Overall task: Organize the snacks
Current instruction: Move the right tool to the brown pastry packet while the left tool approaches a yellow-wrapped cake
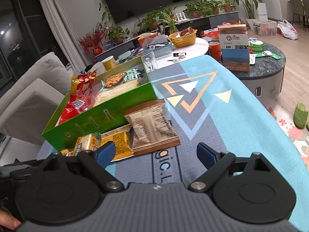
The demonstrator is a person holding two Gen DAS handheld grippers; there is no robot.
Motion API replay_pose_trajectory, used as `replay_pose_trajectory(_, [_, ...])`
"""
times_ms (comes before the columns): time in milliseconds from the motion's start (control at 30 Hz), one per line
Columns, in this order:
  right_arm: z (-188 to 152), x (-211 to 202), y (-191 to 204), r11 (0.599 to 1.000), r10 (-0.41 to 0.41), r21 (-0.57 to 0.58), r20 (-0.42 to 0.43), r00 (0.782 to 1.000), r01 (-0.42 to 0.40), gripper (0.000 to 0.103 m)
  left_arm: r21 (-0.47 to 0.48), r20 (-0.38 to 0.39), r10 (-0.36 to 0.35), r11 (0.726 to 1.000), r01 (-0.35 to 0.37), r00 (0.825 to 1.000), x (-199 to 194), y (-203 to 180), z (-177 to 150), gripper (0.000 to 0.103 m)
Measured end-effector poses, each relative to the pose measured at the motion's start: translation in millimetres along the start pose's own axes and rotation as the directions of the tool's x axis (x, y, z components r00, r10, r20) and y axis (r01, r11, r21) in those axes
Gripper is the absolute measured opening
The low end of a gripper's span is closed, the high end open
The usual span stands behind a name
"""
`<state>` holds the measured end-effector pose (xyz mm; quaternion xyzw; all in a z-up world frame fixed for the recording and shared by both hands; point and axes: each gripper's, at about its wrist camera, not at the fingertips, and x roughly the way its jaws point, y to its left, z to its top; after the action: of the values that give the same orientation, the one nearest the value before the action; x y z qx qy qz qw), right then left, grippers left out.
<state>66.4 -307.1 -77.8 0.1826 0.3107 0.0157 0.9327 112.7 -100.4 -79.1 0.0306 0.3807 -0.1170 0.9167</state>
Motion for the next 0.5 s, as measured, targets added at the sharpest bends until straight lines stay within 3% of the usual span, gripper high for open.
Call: replay_pose_trajectory(500, [10, 33, 4, 0.996, -0.013, -0.083, -0.029, 0.999, 0.011, 0.064, -0.056, -0.079, 0.025, 0.998, -0.030, 0.997, 19, 6, 8, 0.070])
